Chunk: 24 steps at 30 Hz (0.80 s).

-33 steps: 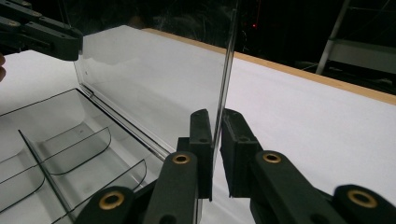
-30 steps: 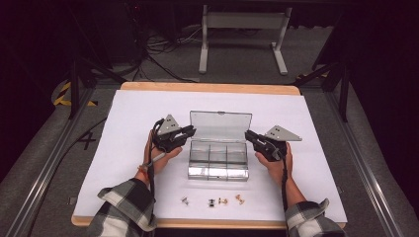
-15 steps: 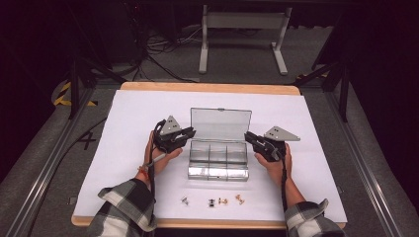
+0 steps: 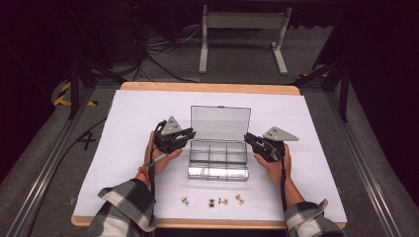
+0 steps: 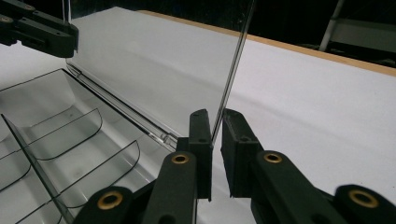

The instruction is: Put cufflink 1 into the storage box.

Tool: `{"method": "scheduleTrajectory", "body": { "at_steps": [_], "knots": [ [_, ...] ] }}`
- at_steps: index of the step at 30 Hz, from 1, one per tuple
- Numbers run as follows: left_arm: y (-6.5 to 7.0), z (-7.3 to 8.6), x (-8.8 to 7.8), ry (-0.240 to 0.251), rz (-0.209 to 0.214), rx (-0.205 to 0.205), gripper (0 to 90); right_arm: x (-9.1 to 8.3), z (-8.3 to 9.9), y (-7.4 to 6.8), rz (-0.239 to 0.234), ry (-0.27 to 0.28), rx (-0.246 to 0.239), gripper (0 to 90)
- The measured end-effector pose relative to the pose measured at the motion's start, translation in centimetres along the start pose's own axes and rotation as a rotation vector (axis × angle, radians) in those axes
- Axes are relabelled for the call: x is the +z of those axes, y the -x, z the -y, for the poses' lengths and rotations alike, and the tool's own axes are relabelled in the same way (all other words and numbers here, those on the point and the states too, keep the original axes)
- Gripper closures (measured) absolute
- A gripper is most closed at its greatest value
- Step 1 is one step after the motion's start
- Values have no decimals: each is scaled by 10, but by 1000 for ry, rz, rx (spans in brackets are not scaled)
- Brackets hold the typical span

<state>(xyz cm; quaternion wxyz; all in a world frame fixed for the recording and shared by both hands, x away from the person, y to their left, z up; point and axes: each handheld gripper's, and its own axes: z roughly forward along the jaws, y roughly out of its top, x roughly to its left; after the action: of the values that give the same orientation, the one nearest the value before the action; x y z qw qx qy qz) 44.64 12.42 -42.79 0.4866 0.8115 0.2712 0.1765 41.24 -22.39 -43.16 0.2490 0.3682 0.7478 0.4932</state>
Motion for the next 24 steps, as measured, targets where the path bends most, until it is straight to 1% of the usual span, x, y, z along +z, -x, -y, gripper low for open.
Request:
{"method": "scheduleTrajectory", "body": {
  "at_steps": [4, 12, 24],
  "knots": [
    [0, 0, 1, -2, 0, 4, 778, 1, 0, 0, -1, -6, 3, 828],
    [0, 2, 2, -12, 0, -1, 762, 1, 1, 0, 2, -12, 9, 814],
    [-1, 3, 3, -17, 2, -8, 747, 1, 1, 1, 1, -10, 21, 803]
  ]
}}
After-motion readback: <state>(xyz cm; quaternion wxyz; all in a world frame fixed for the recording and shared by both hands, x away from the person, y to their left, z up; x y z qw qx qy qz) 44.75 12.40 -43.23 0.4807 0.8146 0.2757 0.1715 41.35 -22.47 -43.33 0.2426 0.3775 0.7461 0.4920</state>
